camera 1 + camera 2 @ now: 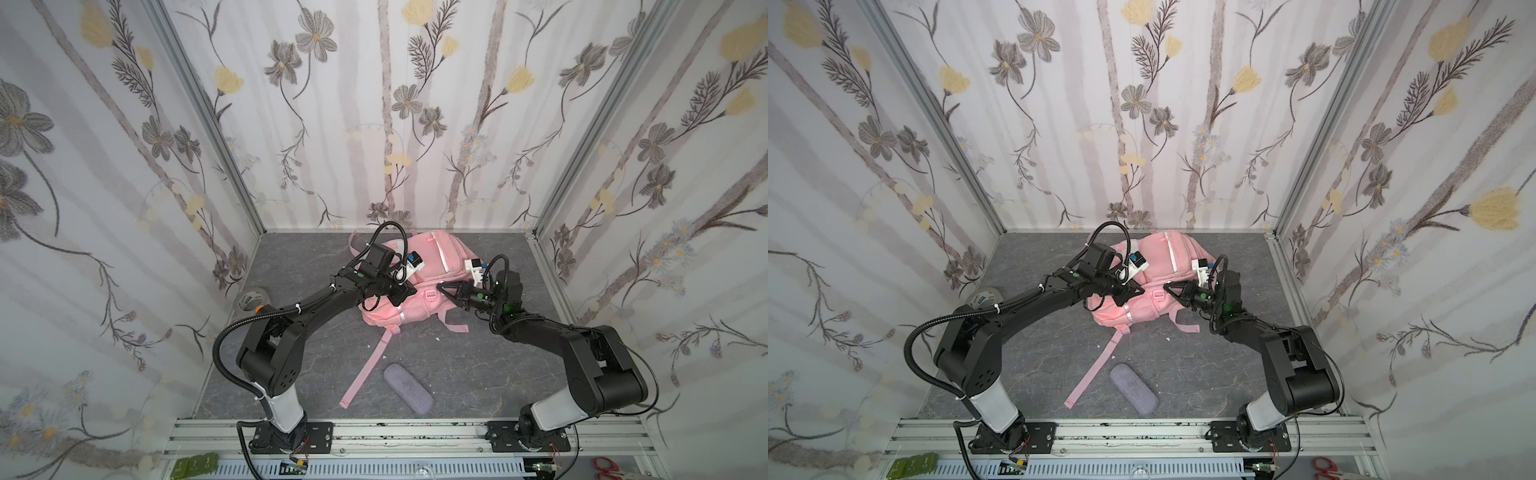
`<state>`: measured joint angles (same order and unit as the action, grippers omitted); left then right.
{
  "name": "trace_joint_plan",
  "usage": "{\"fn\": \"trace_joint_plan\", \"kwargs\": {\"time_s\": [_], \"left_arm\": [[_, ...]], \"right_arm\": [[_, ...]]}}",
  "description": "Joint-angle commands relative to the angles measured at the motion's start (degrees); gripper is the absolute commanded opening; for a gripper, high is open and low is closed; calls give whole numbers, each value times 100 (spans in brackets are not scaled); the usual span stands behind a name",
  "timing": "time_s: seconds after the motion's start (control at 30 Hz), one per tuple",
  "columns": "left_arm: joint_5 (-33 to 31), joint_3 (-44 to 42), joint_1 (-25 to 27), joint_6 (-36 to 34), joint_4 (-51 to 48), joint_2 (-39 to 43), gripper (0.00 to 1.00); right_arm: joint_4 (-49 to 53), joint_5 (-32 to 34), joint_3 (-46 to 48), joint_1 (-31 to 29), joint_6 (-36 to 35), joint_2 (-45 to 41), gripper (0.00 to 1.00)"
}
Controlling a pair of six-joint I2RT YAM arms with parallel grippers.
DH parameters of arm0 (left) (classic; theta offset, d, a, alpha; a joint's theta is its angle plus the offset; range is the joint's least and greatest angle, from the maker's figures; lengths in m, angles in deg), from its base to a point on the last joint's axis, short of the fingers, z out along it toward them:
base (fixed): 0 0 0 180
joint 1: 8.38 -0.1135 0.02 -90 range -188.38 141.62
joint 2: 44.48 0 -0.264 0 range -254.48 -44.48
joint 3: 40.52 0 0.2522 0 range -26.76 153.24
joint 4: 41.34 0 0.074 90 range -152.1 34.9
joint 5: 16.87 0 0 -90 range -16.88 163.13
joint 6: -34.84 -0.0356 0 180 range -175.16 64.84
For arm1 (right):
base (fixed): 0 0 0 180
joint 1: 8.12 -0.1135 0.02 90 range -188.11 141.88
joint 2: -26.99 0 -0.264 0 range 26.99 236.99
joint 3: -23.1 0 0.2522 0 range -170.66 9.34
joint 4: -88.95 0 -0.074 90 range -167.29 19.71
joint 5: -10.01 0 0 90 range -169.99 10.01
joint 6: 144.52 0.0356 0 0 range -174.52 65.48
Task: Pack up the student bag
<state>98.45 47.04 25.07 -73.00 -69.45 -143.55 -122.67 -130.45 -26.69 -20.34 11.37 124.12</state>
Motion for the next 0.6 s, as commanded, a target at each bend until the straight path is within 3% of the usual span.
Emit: {"fn": "trace_joint_plan", "kwargs": {"time_s": [0.0,0.33,0.43,0.47,0.5,0.57], "left_arm": [[-1084,-126,-158,95,-241,151,0],[-2197,-535,-507,-35,-151,535,0],[-2020,-483,-492,-359,-192,680,0],[-1876,-436,-474,-503,-214,764,15],[-1713,-374,-421,-676,-261,844,36],[-1410,-282,-265,-1077,-322,1014,64]], "right_arm": [[-506,335,39,160,568,-39,0],[-287,11,107,486,462,-90,0],[-257,-160,15,331,477,-89,0],[-228,-219,-40,250,482,-95,0],[-227,-273,-77,169,501,-109,0],[-211,-298,-112,11,529,-159,0]]}}
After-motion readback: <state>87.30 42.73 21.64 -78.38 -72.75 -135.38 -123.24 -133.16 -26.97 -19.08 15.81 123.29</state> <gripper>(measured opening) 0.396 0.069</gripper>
